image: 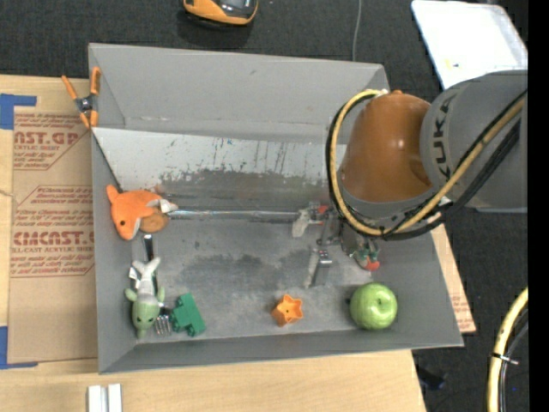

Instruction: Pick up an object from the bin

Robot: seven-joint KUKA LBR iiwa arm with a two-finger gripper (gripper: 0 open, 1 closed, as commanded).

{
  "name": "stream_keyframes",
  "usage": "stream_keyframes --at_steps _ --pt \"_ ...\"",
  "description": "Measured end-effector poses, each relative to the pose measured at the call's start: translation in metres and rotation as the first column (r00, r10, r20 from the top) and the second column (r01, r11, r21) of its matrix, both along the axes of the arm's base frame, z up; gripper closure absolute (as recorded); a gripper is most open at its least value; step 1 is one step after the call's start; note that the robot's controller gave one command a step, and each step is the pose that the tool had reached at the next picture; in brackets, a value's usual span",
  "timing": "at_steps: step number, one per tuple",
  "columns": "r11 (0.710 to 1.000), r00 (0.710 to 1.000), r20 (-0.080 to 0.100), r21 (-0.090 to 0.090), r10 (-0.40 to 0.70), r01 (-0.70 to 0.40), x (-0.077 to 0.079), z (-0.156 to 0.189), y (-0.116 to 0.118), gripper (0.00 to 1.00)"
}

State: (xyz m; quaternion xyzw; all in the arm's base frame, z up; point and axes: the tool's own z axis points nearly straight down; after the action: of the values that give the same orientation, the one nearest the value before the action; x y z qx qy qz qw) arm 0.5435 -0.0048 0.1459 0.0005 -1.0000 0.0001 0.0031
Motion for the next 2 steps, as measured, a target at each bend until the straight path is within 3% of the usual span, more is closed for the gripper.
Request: stream_keyframes --at_steps 1,2 --pt "1.000 1.000 0.007 0.000 0.000 0.000 0.002 0.005 0.000 0.00" --pt "0.997 0.997 0.000 -0.002 0.079 -0.079 0.005 0.014 0.010 0.00"
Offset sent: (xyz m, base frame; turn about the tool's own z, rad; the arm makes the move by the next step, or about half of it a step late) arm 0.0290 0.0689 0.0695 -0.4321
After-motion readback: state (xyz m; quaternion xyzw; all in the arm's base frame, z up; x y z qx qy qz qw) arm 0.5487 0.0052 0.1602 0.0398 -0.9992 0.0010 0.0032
